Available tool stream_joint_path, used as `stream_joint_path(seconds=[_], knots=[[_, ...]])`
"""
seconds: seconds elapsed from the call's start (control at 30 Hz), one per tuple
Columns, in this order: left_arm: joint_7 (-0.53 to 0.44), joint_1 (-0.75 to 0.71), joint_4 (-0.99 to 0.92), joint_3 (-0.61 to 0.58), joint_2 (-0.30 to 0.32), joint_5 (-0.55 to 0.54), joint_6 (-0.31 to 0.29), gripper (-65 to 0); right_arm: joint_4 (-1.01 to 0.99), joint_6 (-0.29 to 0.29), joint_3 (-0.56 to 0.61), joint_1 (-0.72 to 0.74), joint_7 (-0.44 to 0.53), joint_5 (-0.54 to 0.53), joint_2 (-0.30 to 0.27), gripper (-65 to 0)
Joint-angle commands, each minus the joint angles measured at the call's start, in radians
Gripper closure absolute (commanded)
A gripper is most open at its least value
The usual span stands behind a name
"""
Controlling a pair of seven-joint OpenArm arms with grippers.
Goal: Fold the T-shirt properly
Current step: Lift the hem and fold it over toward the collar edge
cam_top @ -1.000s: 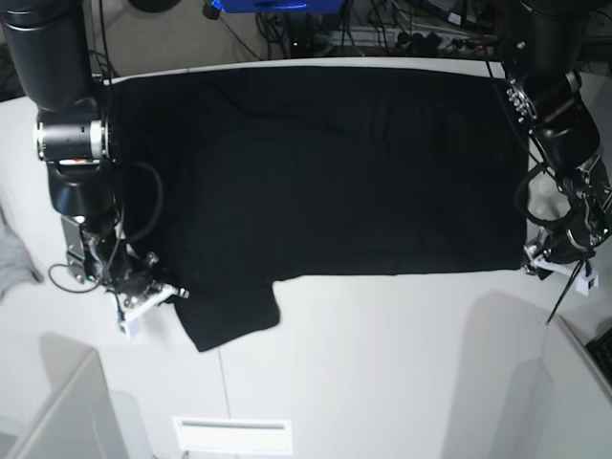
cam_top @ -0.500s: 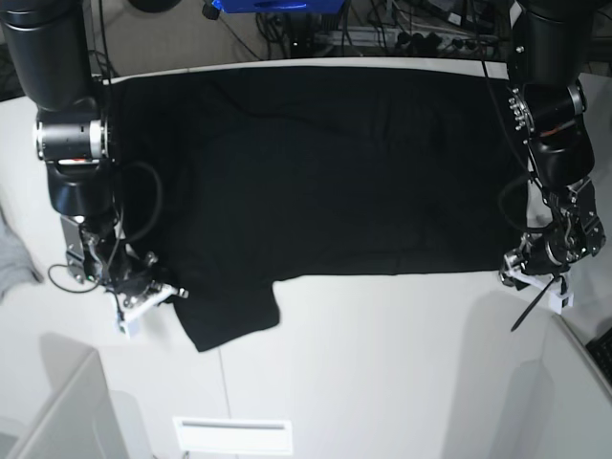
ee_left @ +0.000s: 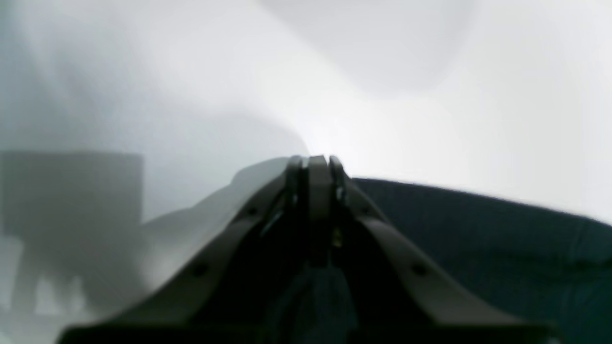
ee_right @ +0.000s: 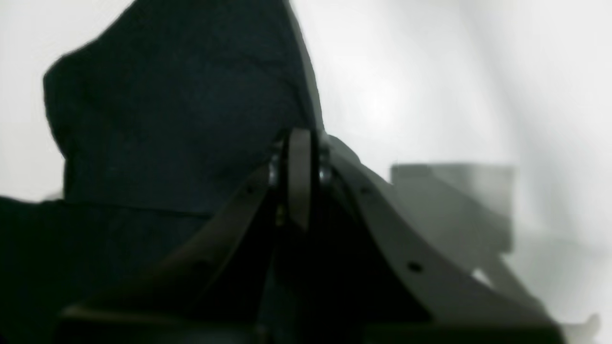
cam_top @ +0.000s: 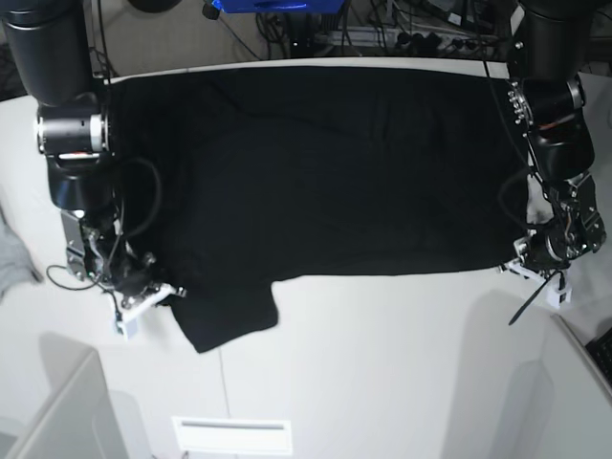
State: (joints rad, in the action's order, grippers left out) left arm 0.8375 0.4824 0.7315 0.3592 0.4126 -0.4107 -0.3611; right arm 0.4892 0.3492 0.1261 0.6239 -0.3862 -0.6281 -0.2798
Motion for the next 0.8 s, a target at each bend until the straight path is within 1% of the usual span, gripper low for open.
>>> stream_joint_path(seconds=[0.0,0.07,0.13,0.2,0.3,0.37,0.43,0.53,0.63,0.7,0.77], knots=[[0.027,0.016,0.050,0.010,0.016,0.006,-0.020,0.0,0.053,0.001,-0.007,0.020,0.020,-0.012,-0.026,0.0],[0.062,-0.009,0.129,0.011,0.015,0.006,-0.036,0.0,0.130,0.001,-0.007,-0.011,0.017,-0.012,-0.028,0.0],[0.075,-0.041,0.225,0.011,0.012,0.005,-0.036,0.0,0.191,0.001,-0.007,-0.040,0.013,-0.012,-0.029,0.0],[0.111,-0.064,0.305,0.013,0.012,0.005,-0.036,0.0,0.233,0.001,-0.012,-0.058,-0.004,-0.016,-0.046,0.0],[0.171,-0.093,0.400,0.082,0.007,0.005,-0.037,0.0,0.300,0.001,-0.081,-0.092,-0.021,-0.016,-0.049,0.0],[0.210,-0.115,0.448,0.134,0.007,0.005,-0.037,0.0,0.355,0.001,-0.138,-0.120,-0.063,-0.014,-0.049,0.0],[0.230,-0.136,0.486,0.157,0.006,0.005,-0.039,0.0,0.391,0.001,-0.182,-0.131,-0.106,-0.012,-0.049,0.0],[0.257,-0.162,0.546,0.166,-0.014,0.003,-0.039,0.0,0.417,0.001,-0.210,-0.143,-0.144,-0.012,-0.052,0.0],[0.279,-0.199,0.610,0.166,-0.022,0.002,-0.039,0.0,0.447,0.001,-0.210,-0.161,-0.173,-0.012,-0.054,0.0],[0.285,-0.224,0.646,0.169,-0.022,-0.037,-0.039,0.0,0.477,0.001,-0.211,-0.180,-0.191,-0.012,-0.055,0.0],[0.285,-0.253,0.664,0.205,-0.017,-0.132,-0.039,0.0,0.506,0.001,-0.228,-0.206,-0.196,-0.012,-0.055,0.0]])
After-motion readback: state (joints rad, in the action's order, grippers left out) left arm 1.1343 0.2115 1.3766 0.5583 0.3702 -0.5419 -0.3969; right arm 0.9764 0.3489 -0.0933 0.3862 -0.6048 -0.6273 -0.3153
